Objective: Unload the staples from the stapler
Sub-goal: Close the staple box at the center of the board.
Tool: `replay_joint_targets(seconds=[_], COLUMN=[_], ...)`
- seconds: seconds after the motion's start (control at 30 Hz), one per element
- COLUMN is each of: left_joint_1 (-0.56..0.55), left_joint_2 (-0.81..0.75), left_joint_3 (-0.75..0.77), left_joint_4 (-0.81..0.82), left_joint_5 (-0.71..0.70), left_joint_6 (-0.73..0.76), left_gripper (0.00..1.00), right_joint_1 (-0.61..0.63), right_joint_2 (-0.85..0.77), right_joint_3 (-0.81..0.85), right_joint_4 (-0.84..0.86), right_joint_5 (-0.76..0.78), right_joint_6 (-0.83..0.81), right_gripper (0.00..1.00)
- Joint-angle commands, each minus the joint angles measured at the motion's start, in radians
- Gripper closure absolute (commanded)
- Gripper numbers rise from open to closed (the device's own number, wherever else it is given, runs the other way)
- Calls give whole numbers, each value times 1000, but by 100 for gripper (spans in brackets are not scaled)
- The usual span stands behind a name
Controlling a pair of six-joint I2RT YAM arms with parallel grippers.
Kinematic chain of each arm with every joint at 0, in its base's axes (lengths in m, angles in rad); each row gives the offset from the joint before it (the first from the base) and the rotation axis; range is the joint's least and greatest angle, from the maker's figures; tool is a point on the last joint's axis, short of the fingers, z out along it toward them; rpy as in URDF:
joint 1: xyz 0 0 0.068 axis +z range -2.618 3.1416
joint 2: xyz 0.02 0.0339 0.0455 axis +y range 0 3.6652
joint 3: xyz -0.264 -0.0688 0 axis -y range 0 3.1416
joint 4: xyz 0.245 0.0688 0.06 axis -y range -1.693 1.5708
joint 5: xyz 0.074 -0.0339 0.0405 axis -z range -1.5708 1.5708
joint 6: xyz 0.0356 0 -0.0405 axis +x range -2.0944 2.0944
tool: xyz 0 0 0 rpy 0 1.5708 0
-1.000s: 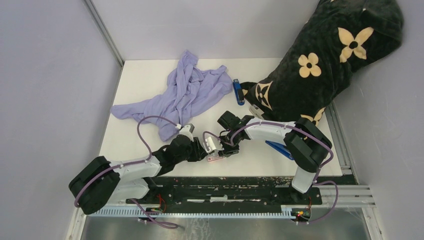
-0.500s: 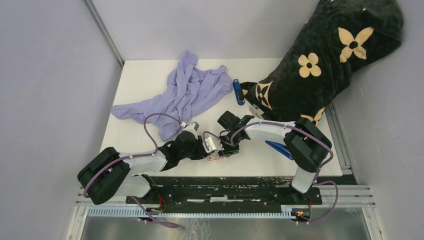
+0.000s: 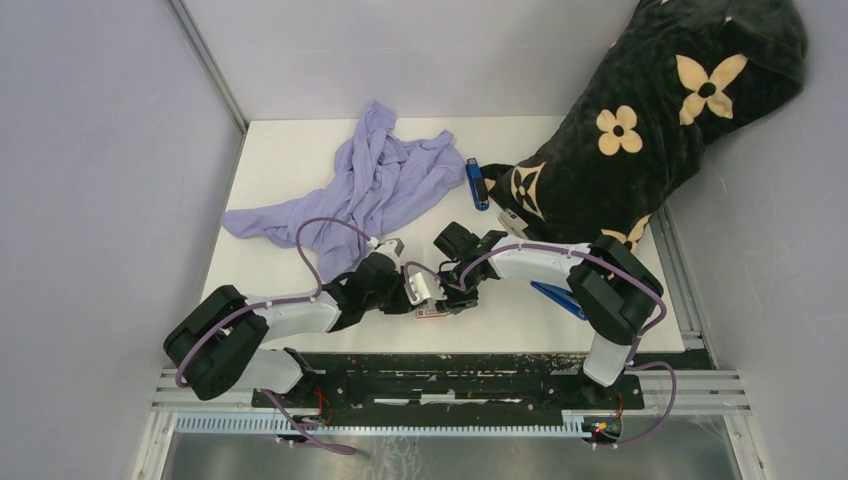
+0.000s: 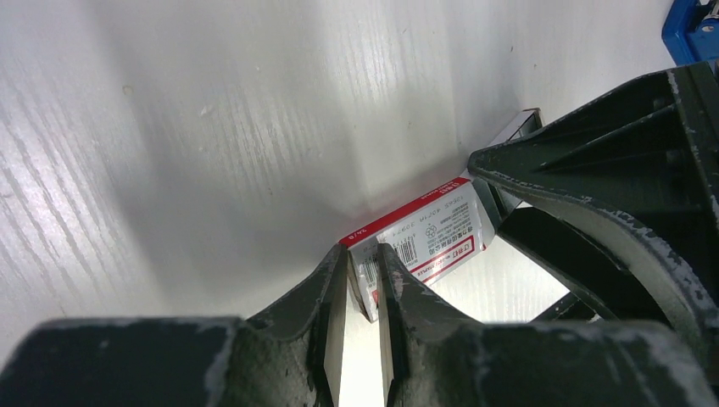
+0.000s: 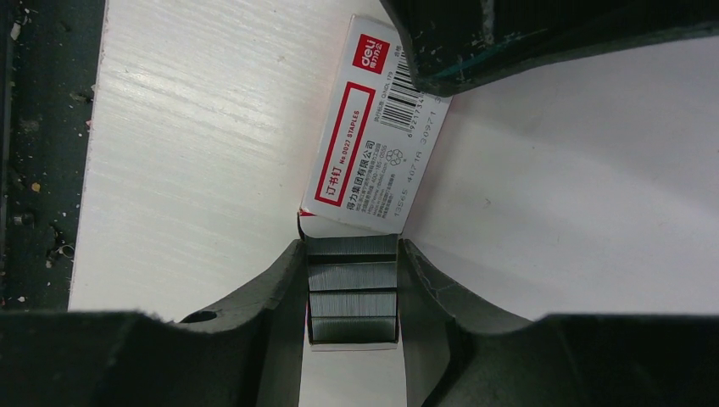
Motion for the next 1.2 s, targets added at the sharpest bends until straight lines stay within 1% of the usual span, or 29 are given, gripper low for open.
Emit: replay_joint_targets(seconds=[0.0,0.37,1.17], left_joint_1=[8,37,72], left_joint_2=[49,49,78], left_joint_3=[1,-11,4], left_joint_4=[-104,-110,-121], left_joint_5=[33,47,81], left_joint_6=[74,92,130], left_gripper=[74,74,75], right_joint_1=[0,-21,-29], right_joint_2=[28,29,59], right_joint_3=[40,36,68], right_joint_4=[77,89,68], right_joint_5=[62,88,145], right_joint_6=[29,80,129], right_gripper=[70,70,71])
